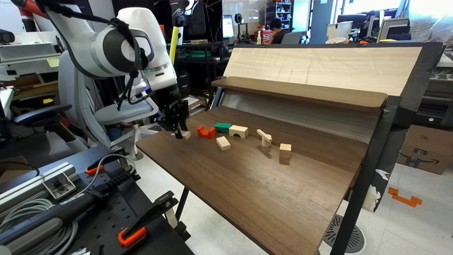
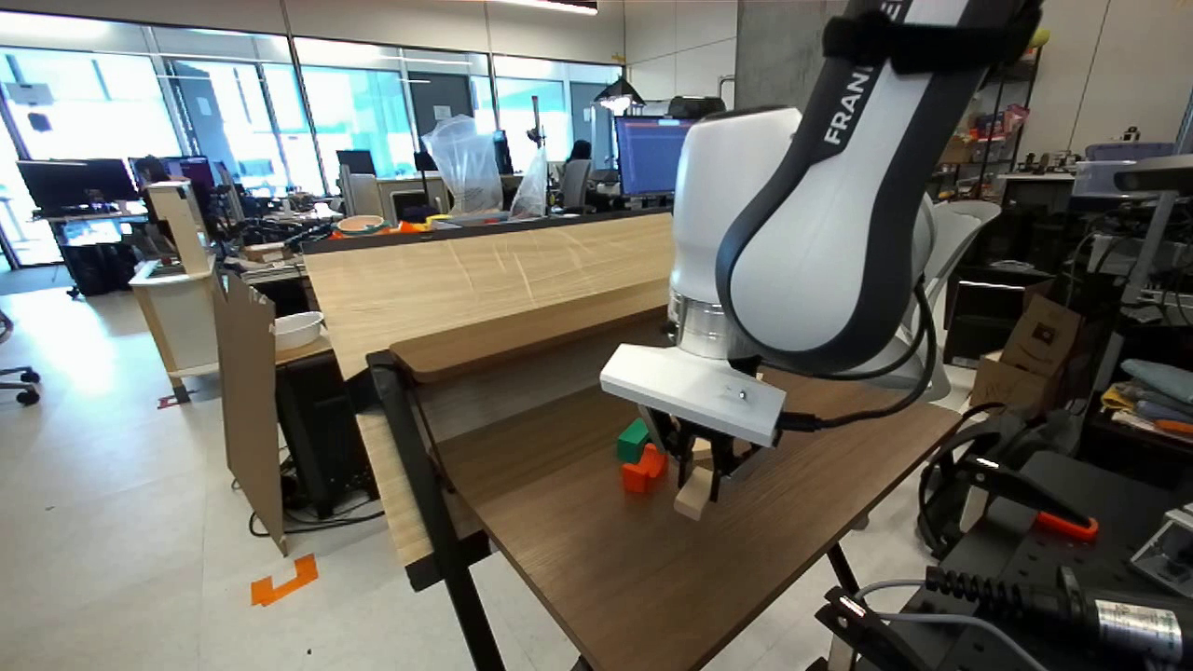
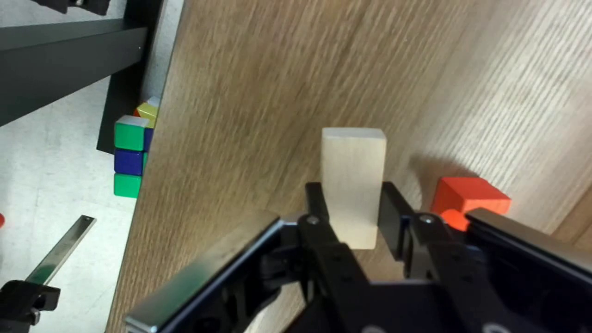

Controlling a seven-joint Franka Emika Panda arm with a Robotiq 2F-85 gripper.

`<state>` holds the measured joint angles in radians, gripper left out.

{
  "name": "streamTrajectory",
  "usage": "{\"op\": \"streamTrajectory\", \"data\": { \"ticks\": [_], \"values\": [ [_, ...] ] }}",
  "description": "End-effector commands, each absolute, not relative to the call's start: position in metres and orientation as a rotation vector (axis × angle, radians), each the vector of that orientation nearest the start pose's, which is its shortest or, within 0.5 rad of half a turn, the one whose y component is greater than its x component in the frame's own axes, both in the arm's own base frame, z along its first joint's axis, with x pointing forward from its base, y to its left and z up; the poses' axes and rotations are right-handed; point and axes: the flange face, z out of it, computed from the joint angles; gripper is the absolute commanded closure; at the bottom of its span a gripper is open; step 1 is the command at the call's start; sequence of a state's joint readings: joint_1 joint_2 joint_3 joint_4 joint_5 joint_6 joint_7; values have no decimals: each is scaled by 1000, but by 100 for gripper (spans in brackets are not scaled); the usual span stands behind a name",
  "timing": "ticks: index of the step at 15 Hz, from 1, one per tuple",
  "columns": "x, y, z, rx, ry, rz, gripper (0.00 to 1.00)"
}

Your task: Remove the rectangle from the stack and put it on the table

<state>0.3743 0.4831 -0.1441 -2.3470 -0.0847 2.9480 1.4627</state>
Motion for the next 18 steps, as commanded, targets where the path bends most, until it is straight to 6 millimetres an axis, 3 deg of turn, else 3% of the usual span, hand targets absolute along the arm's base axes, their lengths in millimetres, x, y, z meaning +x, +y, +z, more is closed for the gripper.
{"op": "streamTrajectory", "data": {
  "ticks": [1,2,3,4,6,10,13,15,16,18],
  "values": [
    [487,123,137,-2576,1683,-205,92],
    [484,124,136,-2575,1688,-197,92],
    [482,124,134,-2572,1695,-190,84],
    [480,125,132,-2567,1704,-184,43],
    [478,124,130,-2564,1711,-179,35],
    [481,123,141,-2554,1675,-235,5],
    [482,118,165,-2587,1599,-274,0],
    [479,114,194,-2616,1506,-282,0],
    [492,118,159,-2597,1582,-266,0],
    [490,117,180,-2599,1535,-287,0]
  ]
}}
